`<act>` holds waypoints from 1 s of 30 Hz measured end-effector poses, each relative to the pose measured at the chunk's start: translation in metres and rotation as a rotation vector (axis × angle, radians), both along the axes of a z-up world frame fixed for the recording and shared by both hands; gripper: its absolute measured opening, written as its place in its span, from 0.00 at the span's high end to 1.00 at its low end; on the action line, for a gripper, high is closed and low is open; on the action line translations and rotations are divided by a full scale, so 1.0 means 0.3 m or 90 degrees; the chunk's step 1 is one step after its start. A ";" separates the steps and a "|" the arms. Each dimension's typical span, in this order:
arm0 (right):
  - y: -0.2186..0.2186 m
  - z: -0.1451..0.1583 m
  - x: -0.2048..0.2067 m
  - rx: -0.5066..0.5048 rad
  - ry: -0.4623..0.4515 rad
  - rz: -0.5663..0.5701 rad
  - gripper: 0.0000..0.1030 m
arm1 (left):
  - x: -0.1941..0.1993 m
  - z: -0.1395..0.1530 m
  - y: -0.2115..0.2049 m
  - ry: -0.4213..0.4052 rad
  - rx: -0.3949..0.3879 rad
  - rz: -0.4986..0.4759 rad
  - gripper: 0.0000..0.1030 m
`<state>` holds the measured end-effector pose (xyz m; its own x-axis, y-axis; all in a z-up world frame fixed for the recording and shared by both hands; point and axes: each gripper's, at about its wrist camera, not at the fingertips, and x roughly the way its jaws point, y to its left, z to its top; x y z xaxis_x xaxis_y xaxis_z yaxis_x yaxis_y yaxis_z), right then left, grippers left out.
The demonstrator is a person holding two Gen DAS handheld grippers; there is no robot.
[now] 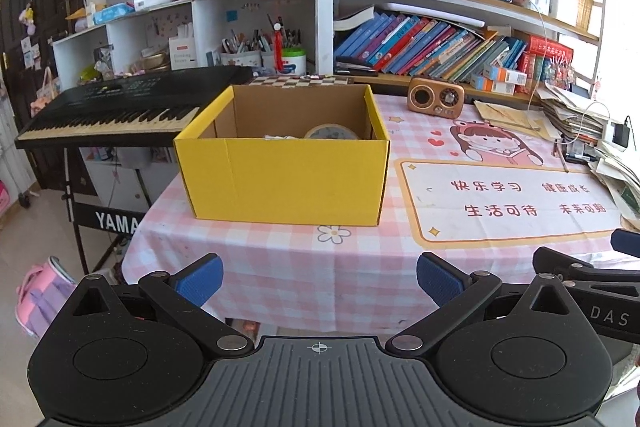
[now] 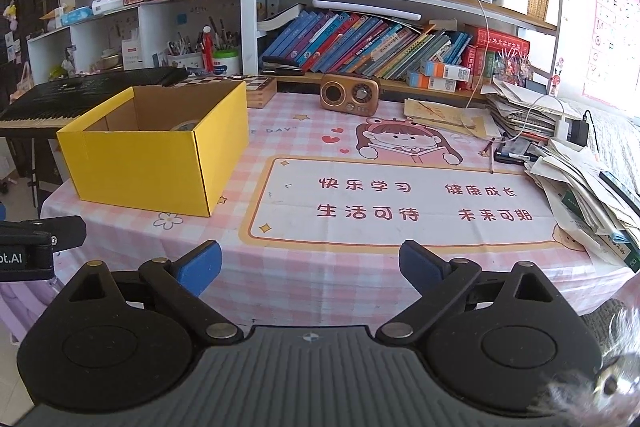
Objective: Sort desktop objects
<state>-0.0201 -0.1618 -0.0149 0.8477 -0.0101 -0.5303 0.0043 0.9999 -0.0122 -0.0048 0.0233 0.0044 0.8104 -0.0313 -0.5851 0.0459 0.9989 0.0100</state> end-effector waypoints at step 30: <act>0.007 0.001 0.002 0.002 0.001 0.008 0.04 | -0.016 0.009 0.018 0.002 -0.037 -0.011 0.00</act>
<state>-0.0195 -0.1598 -0.0145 0.8466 0.0029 -0.5322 -0.0091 0.9999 -0.0089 -0.0096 0.0288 0.0072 0.8079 -0.0789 -0.5840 0.0624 0.9969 -0.0484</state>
